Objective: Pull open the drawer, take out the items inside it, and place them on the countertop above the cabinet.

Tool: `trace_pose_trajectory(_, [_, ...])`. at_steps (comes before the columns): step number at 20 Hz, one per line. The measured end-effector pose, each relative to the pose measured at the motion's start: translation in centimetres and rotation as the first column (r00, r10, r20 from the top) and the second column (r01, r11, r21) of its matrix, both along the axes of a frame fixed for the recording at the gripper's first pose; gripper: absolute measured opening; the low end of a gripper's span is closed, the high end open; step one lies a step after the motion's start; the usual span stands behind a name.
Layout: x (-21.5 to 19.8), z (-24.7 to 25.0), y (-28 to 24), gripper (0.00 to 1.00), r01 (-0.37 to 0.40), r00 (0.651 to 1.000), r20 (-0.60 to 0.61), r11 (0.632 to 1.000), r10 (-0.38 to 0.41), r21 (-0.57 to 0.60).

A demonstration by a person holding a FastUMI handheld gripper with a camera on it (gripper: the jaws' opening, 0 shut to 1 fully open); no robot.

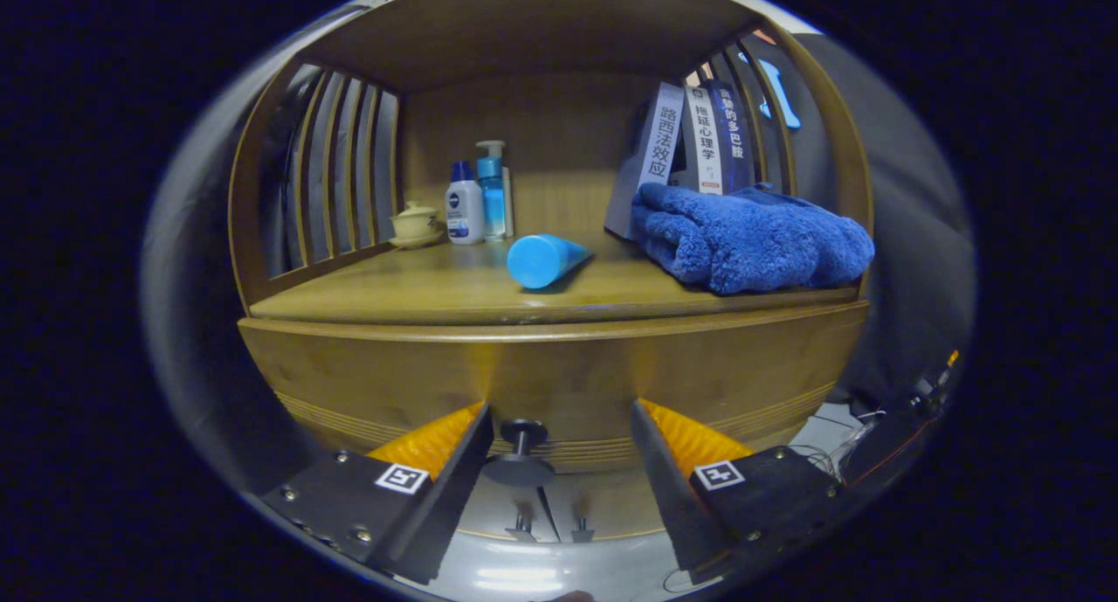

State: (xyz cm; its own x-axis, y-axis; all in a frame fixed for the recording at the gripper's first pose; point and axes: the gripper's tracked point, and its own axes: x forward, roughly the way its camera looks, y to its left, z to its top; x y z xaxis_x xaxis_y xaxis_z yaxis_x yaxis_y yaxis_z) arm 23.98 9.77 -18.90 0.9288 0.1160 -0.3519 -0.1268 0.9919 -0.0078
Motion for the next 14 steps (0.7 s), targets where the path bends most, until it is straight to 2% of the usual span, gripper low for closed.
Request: trace_pose_trajectory(14, [0.0, -0.03, -0.04, 0.95, 0.0, 1.0, 0.025, 1.0, -0.001, 0.027])
